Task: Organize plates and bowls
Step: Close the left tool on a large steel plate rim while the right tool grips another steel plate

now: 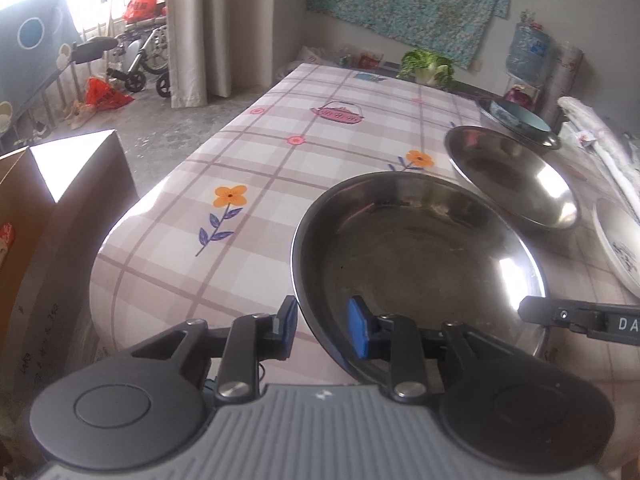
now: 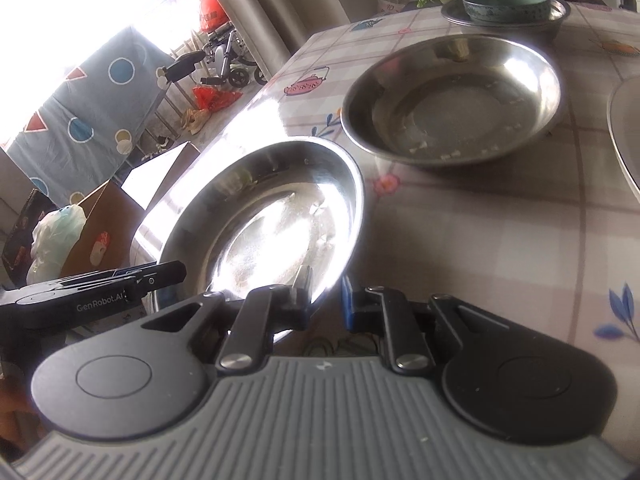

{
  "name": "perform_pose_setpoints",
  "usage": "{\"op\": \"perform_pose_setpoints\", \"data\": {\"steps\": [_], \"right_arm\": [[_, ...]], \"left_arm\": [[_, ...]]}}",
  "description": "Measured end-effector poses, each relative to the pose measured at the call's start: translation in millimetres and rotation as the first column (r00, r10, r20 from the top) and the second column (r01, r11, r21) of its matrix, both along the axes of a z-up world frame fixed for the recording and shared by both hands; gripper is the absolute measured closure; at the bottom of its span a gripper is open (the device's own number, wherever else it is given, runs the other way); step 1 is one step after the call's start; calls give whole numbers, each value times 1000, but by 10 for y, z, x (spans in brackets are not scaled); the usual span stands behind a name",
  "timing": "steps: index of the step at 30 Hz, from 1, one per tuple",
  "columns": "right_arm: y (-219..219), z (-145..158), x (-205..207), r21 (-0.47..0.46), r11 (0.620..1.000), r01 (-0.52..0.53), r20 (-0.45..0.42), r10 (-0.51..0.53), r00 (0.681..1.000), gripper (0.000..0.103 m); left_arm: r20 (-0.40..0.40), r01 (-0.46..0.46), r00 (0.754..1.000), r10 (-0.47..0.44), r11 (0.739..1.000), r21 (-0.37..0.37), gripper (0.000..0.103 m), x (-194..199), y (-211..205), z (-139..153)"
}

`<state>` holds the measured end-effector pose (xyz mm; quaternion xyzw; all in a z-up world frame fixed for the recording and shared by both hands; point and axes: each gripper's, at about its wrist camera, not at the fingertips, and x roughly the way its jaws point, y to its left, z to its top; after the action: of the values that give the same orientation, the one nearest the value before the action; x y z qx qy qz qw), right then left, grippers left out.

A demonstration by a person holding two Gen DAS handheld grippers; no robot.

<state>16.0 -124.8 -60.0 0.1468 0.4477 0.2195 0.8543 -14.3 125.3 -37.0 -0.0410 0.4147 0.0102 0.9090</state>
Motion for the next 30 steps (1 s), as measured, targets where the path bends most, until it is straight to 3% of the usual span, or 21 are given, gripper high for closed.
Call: {"op": "perform_pose_setpoints", "data": {"steps": [2, 5, 7, 11, 14, 26, 30], "right_arm": [[-50, -4, -53, 22, 1000, 6, -9, -6, 1000, 87], [-102, -14, -49, 44, 999, 23, -20, -22, 1000, 83], [-118, -45, -31, 54, 998, 35, -35, -33, 999, 65], [-136, -94, -16, 110, 993, 41, -39, -37, 999, 46], [-153, -113, 1, 167, 985, 32, -44, -25, 999, 30], [-233, -91, 65, 161, 985, 65, -52, -57, 997, 26], [-241, -126, 102, 191, 979, 75, -58, -65, 996, 22]], "left_arm": [[14, 11, 1000, -11, 1000, -17, 51, -27, 8, 8], [43, 26, 999, -24, 999, -48, 43, -1, 35, 23], [47, 40, 998, -37, 996, -76, 36, 60, 56, 14], [27, 51, 999, -47, 988, -146, 28, 220, 94, -53], [9, 57, 998, -57, 982, -181, 28, 286, 89, -104], [4, 165, 986, -168, 963, -215, 25, 349, -77, -206], [11, 168, 985, -172, 948, -270, 16, 399, -43, -277]]}}
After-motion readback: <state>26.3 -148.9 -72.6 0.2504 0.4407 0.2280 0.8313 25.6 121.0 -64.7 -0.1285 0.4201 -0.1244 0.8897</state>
